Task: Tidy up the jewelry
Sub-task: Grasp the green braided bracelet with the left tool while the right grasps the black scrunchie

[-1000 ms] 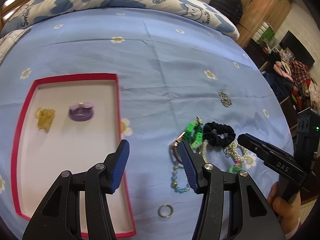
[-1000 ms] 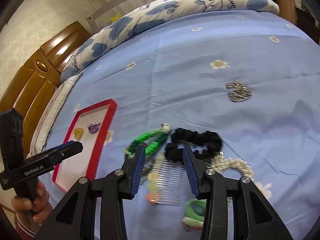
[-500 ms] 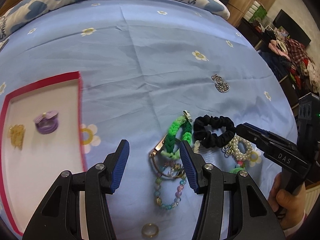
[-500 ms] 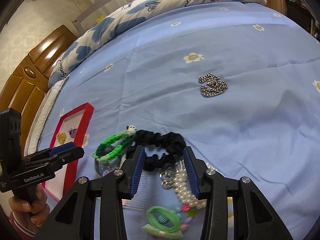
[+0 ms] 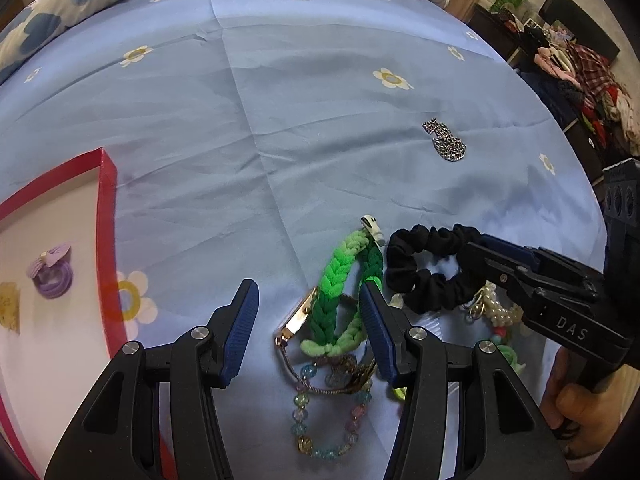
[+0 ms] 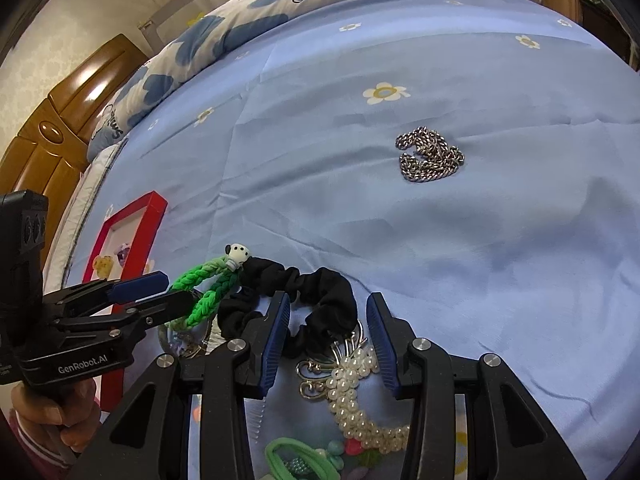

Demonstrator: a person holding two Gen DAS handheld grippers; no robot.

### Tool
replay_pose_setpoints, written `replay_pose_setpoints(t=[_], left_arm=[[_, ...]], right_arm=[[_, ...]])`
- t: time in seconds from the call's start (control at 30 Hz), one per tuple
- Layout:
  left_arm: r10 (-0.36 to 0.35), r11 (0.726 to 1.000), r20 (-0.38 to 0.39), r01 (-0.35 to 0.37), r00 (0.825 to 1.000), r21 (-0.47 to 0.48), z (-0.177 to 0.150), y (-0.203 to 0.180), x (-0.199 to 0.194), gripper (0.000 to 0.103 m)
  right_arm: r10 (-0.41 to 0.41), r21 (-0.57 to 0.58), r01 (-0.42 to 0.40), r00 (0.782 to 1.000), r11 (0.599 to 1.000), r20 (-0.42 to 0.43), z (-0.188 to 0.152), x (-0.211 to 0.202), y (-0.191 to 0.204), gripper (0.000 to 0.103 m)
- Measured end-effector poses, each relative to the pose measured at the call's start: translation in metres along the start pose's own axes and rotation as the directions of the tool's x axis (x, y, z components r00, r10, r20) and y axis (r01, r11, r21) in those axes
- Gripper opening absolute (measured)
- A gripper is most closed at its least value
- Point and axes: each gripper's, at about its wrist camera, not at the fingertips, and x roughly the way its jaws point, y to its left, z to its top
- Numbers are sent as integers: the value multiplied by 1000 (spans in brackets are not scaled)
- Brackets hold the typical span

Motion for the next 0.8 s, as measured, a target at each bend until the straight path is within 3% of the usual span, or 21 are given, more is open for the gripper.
replay_pose_setpoints(t=[0.1,0.17,0.23,0.33,0.43,0.8], left_arm=[[-10,1000,-6,10,1000,-7,2,1,3,48],[-15,1000,-10,15,1000,-1,3,0,5,31],[-25,1000,-18,25,1000,8,4,-2,8,21],[-27,999,-3,27,1000,24,3,-5,4,11],[-47,999,13,47,999,2,2,-1,-3,10],[-72,995,118,80,990,-67,-11,20,-54,10]], right_arm=[[13,13,-13,1000,1000,-6,0,3,-3,42],[16,14,-16,1000,1000,-9,-1,5,-3,40],[21,11,-21,1000,1000,-6,-2,5,-2,26],[31,11,-31,1000,999,0,-2,3,-2,15],[31,0,-31,999,1000,13,-2,-2,2,11],[88,-10,-88,992,996,86,3,-32,21,10]])
